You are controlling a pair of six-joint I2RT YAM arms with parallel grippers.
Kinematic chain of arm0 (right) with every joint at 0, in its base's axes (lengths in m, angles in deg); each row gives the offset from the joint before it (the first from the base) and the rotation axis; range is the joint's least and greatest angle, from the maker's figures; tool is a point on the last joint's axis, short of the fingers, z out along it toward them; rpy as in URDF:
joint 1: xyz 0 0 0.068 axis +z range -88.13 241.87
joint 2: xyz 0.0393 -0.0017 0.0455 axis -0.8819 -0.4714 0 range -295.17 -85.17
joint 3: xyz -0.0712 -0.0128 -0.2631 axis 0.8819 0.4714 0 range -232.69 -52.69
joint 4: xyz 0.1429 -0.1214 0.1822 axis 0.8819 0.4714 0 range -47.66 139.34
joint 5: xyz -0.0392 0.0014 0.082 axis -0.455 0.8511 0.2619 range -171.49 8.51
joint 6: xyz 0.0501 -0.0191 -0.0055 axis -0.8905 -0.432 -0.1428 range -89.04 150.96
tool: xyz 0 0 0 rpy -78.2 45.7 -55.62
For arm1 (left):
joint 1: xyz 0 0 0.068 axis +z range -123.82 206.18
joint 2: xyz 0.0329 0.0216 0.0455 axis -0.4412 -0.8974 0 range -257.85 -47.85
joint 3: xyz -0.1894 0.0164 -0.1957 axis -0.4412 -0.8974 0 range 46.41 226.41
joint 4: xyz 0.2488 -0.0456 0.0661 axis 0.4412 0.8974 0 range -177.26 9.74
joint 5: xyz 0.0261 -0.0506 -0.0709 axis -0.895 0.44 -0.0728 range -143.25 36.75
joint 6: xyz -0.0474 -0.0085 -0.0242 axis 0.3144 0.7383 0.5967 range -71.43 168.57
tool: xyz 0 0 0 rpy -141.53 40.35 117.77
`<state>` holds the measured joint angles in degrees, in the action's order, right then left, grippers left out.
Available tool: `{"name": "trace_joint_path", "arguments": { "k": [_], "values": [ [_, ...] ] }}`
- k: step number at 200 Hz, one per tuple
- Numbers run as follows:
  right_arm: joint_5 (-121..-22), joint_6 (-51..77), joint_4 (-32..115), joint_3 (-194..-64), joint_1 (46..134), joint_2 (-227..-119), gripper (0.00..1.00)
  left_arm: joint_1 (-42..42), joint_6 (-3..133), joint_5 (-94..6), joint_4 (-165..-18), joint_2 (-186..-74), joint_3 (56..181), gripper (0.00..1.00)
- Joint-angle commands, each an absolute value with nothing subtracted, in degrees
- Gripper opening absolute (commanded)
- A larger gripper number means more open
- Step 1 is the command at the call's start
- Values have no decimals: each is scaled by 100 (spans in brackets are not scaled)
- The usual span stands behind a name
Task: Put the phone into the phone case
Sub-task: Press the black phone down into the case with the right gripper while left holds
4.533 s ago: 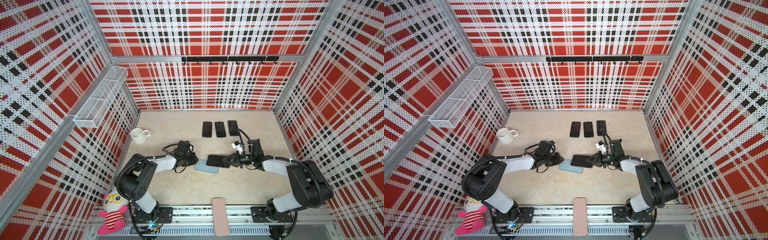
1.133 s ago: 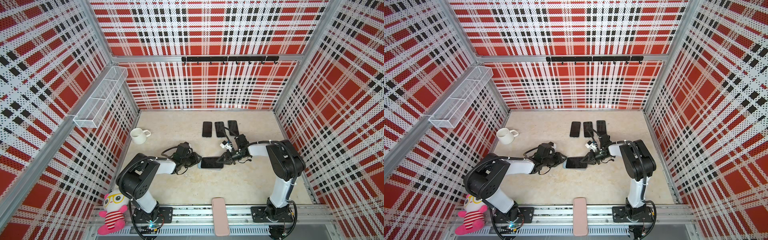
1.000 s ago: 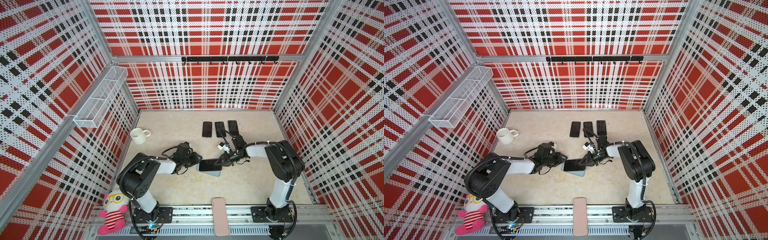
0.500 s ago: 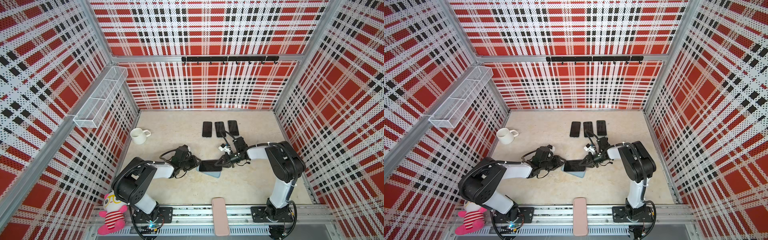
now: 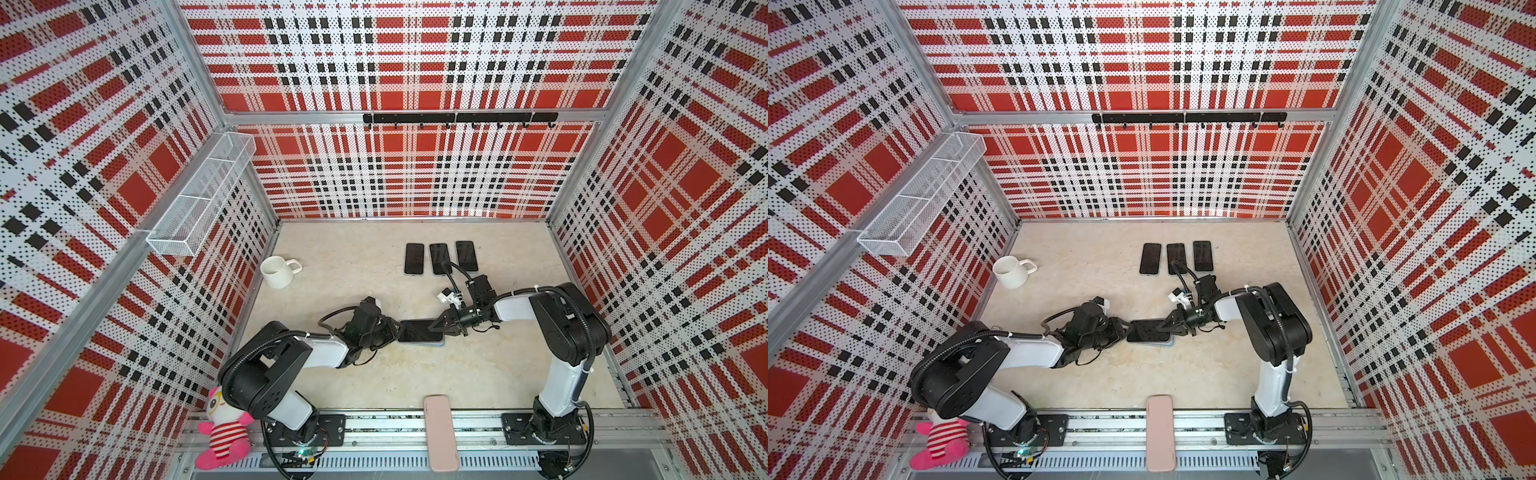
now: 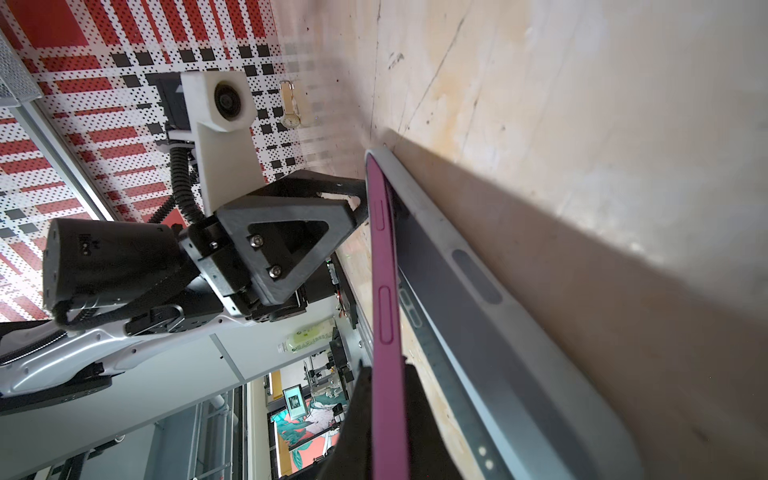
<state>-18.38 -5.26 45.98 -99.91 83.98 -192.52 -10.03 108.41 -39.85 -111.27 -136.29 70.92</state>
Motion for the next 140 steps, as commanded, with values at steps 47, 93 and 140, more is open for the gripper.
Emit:
{"name": "trace_joint_path", "arguments": {
  "k": [47,93,140],
  "values": [
    [-3324,402,6365,-10586,8455,-19349,7,-1065,10742,-3517,-10901,-13615,7095,36],
    [-3955,770,7327,-11160,8451,-19146,30,-1047,10705,-3523,-10924,-13647,7067,36],
    [-4495,1037,8140,-11803,8449,-18995,35,-1048,10608,-3591,-10853,-13732,7062,35]
  ]
}}
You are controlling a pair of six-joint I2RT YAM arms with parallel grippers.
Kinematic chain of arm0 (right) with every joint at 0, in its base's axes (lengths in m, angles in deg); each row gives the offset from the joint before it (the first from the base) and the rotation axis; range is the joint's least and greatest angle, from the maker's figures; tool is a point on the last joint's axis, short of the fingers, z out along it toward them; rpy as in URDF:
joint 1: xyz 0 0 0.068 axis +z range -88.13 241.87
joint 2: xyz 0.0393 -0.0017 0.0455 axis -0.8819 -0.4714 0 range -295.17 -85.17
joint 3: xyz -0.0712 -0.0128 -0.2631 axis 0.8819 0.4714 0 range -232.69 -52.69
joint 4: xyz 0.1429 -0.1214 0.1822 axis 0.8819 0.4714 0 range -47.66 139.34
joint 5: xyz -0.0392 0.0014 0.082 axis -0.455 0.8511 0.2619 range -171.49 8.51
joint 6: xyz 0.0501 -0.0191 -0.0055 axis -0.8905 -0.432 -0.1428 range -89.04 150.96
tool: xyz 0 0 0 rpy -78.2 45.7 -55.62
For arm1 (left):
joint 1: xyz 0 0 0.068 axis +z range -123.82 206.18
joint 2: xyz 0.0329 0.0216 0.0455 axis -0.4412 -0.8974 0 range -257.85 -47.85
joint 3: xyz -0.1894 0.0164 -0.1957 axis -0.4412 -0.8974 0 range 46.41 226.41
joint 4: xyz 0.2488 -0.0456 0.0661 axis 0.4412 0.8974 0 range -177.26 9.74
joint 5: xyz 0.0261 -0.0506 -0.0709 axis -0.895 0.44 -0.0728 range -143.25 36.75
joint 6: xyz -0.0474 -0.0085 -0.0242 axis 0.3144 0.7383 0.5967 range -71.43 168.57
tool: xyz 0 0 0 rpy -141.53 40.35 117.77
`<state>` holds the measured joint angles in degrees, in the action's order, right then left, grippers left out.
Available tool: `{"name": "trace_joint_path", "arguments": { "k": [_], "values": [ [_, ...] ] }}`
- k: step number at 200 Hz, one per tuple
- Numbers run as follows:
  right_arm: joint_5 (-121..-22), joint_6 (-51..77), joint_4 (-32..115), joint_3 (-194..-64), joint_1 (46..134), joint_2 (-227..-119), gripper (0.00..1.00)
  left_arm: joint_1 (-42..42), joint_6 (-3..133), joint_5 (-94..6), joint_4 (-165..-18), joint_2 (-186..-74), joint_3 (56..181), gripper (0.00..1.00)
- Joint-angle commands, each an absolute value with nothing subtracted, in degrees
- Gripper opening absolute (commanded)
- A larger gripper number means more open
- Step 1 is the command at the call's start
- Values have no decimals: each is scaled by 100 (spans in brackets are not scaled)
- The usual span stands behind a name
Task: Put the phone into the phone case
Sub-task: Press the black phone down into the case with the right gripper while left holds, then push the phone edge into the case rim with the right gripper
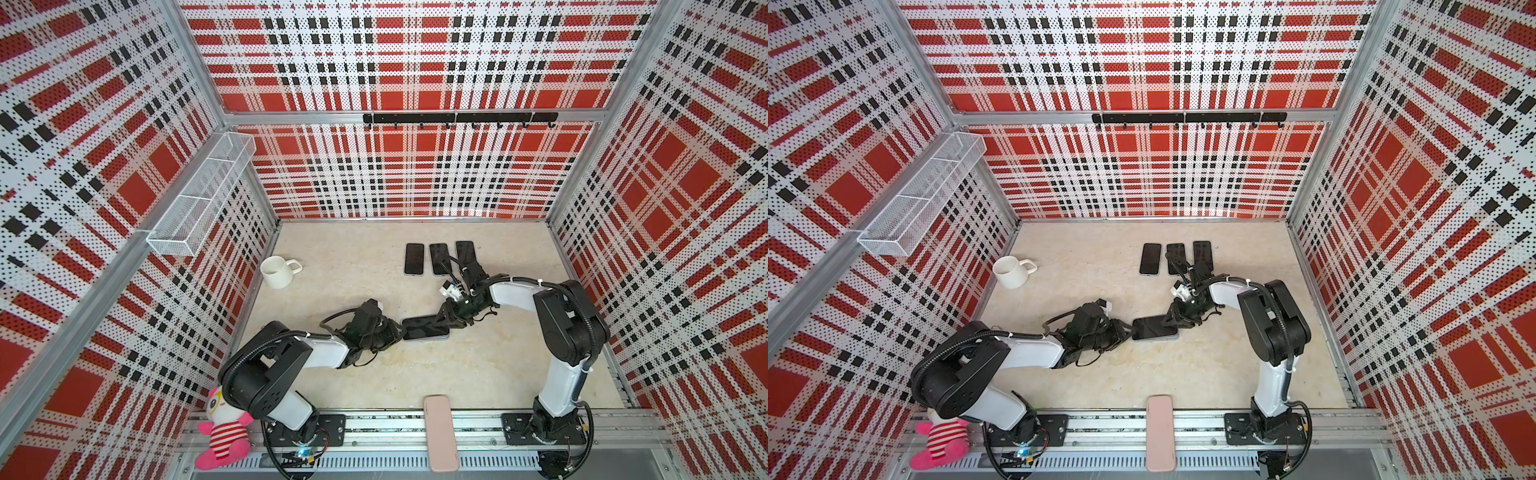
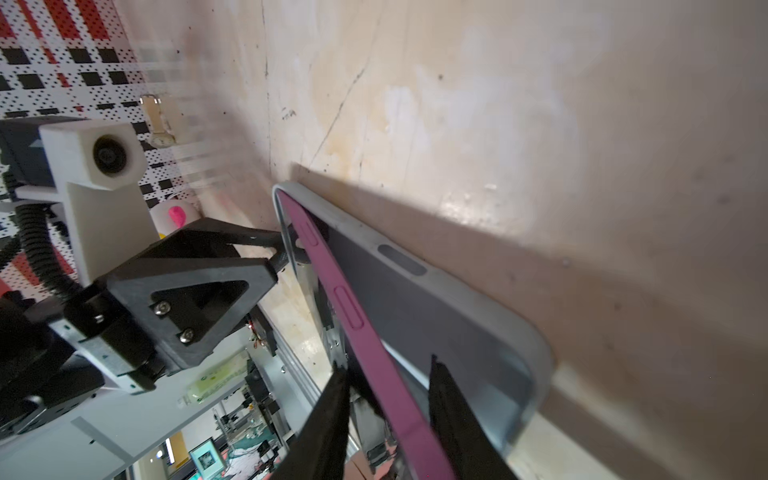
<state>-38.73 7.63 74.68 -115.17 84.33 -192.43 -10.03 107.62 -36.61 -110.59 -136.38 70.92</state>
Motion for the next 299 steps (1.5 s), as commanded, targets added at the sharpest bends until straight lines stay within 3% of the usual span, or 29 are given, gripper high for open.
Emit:
{"name": "trace_joint_path", "arguments": {
  "k": [1,129,193,217,299],
  "values": [
    [-4512,1039,8156,-11819,8447,-18994,35,-1048,10607,-3593,-10857,-13736,7065,35],
    [-5677,1317,8833,-11972,8396,-18836,37,-1206,10295,-3863,-10395,-14070,7619,35],
    [-5380,1260,8484,-11506,8398,-18765,24,-1214,10068,-3928,-10124,-14381,7927,33],
    [-5338,1260,8383,-11398,8398,-18782,20,-1222,10060,-3919,-10106,-14485,7945,32],
    [-5217,1194,8395,-11453,8560,-18729,20,-1249,9951,-3913,-9956,-14834,8071,18]
  ]
}}
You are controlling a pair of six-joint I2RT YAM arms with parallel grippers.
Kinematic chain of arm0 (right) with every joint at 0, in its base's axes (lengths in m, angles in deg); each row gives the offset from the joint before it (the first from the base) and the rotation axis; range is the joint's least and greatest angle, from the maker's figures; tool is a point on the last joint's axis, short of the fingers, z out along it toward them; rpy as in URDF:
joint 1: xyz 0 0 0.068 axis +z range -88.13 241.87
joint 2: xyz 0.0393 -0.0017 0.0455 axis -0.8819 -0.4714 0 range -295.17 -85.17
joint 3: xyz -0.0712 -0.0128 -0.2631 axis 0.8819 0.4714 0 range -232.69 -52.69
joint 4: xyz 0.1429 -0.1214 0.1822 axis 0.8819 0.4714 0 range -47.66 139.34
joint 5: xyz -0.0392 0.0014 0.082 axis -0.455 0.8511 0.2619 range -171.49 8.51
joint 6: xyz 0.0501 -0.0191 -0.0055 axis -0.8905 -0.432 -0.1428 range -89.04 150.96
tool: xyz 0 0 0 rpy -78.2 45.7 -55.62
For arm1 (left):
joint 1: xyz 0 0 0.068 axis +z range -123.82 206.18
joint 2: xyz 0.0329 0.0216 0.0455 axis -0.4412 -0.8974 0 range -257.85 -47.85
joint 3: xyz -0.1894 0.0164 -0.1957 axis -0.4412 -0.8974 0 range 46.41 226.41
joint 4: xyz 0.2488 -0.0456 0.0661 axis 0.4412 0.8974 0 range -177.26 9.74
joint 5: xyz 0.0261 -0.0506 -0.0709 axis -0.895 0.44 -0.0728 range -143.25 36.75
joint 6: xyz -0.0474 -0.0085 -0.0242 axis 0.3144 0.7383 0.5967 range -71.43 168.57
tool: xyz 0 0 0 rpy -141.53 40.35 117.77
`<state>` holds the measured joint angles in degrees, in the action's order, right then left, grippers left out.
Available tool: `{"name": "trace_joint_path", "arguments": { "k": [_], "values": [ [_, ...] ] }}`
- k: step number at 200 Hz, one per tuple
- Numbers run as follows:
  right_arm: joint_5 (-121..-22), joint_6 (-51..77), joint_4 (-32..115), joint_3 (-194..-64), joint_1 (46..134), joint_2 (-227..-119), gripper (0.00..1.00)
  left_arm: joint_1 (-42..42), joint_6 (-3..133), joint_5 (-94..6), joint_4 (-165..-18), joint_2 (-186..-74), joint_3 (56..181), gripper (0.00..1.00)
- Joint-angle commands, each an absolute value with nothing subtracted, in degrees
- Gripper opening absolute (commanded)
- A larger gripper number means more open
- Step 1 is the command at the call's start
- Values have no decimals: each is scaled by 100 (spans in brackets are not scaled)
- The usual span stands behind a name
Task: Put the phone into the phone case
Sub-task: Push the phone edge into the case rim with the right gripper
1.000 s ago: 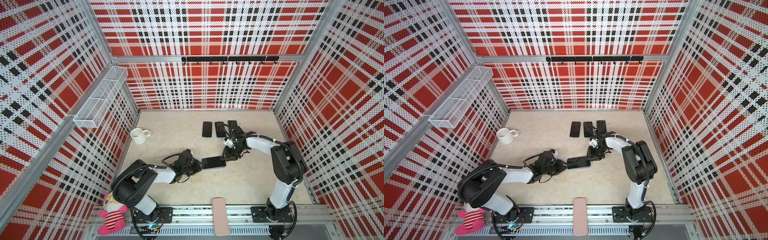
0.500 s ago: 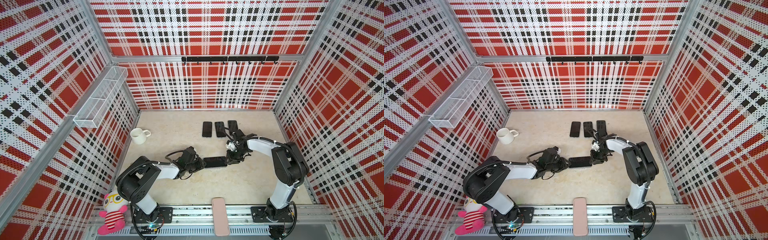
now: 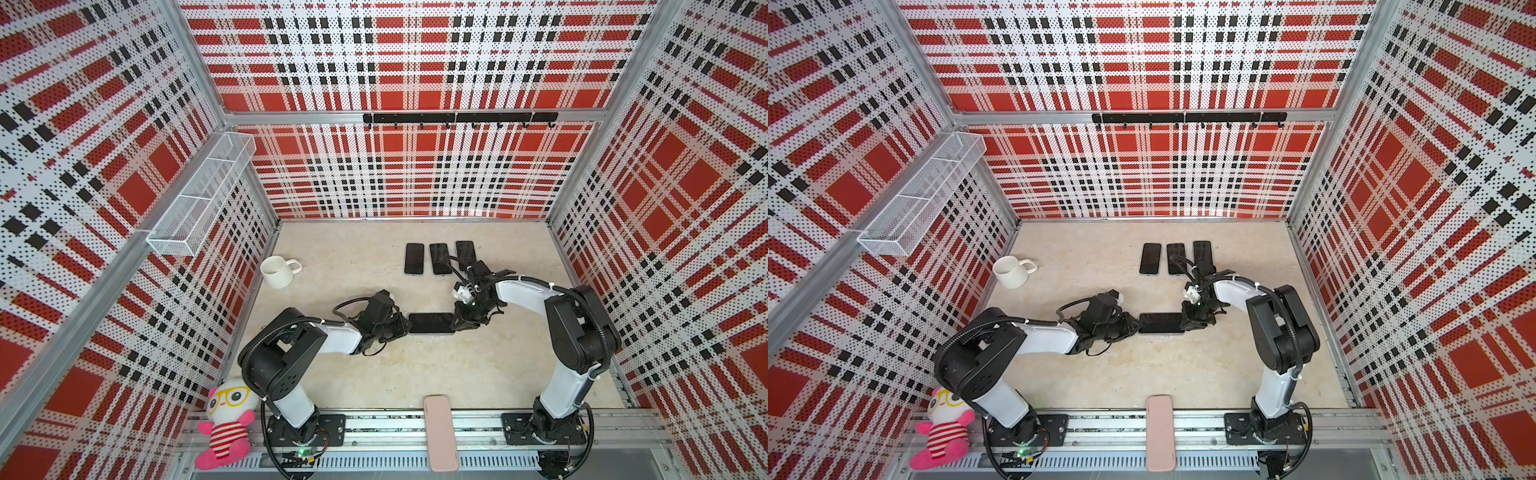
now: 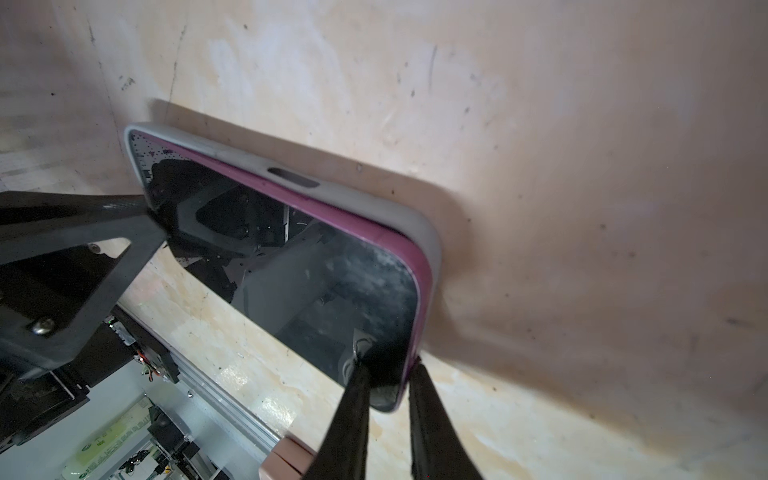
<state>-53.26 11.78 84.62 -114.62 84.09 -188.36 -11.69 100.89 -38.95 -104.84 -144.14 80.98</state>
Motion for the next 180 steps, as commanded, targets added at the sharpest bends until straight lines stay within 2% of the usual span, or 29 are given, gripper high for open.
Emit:
{"name": "trace_joint_path", "arguments": {
  "k": [1,58,180],
  "values": [
    [-5211,1192,8398,-11455,8565,-18720,20,-1249,9948,-3907,-9952,-14845,8070,18],
    [-5942,1099,8727,-11535,8544,-18257,25,-1245,9876,-3888,-9914,-14980,8043,15],
    [-6047,883,8594,-11013,8688,-18679,18,-1229,9832,-3838,-9954,-14936,8070,15]
  ]
}}
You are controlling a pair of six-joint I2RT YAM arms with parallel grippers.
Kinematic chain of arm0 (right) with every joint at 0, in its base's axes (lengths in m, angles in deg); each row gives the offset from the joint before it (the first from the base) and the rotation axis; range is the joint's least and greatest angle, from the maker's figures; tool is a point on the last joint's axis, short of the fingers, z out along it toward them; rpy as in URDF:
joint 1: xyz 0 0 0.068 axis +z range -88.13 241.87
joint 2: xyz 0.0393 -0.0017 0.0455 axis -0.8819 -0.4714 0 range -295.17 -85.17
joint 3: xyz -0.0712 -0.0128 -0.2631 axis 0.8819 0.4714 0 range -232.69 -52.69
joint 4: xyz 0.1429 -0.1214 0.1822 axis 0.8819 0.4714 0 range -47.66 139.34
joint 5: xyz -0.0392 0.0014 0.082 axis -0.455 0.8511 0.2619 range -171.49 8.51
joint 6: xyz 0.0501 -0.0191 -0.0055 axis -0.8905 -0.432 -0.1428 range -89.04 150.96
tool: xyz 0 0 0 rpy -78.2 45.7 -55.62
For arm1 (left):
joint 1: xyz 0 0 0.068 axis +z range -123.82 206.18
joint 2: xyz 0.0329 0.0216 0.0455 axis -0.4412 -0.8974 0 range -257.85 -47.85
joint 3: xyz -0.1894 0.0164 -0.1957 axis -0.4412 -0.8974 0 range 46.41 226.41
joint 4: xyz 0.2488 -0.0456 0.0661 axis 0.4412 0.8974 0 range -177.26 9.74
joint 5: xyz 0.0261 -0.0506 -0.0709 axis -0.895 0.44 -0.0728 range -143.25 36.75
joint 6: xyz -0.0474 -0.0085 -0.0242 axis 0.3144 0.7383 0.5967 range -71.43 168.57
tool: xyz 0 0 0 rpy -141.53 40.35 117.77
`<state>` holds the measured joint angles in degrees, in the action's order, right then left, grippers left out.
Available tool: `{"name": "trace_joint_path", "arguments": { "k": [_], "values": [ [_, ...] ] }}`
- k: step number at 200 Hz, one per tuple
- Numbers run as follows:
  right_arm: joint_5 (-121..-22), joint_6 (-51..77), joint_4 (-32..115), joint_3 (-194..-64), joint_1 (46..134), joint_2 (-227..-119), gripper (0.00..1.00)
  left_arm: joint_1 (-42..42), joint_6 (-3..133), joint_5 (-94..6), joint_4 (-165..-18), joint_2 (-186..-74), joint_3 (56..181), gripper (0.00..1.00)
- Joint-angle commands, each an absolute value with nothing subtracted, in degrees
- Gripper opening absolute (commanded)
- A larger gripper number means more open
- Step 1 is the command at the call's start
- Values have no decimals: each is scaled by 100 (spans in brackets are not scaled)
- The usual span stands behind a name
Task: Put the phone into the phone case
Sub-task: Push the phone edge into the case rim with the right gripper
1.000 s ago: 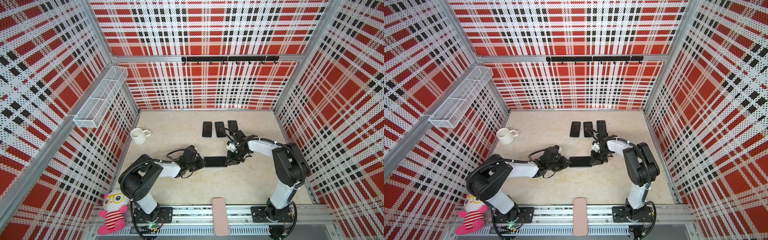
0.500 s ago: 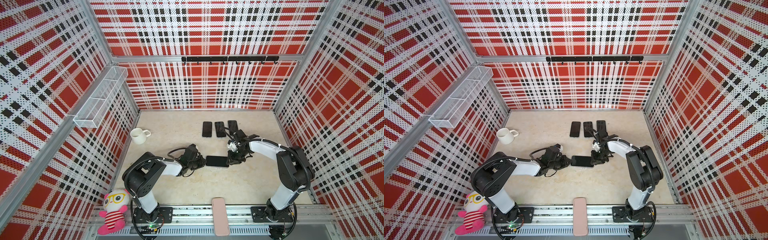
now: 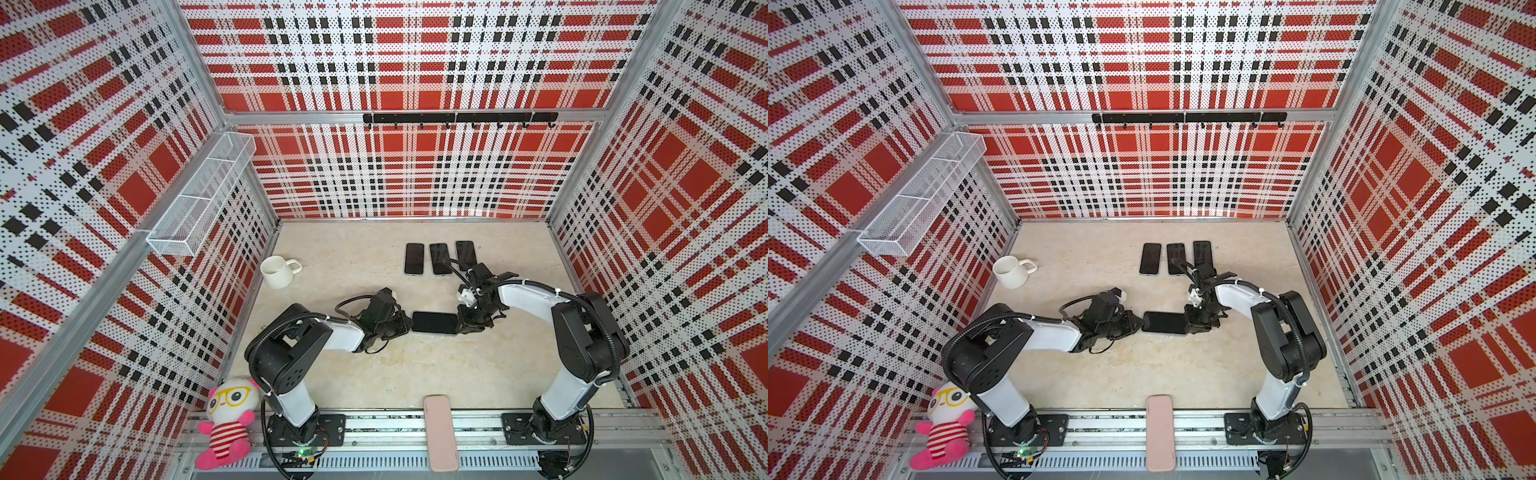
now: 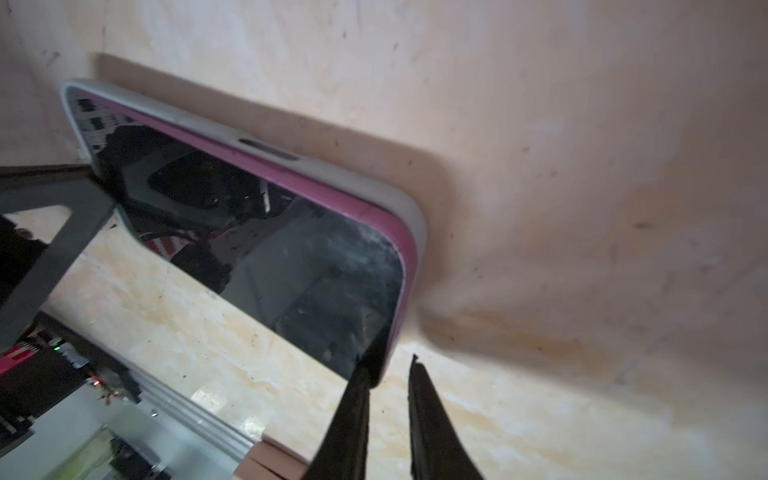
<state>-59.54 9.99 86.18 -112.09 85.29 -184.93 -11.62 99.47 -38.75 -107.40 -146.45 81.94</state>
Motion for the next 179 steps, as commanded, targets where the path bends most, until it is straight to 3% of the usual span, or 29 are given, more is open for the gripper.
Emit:
{"name": "trace_joint_path", "arguments": {
  "k": [1,71,179],
  "values": [
    [-6044,878,8589,-11011,8690,-18682,17,-1226,9832,-3835,-9955,-14936,8074,15],
    [-6519,333,8156,-10547,9070,-19117,11,-1232,9797,-3739,-9979,-14947,8152,14],
    [-6810,-23,7276,-10240,9324,-20327,12,-1264,9779,-3677,-9807,-15024,8416,13]
  ]
}}
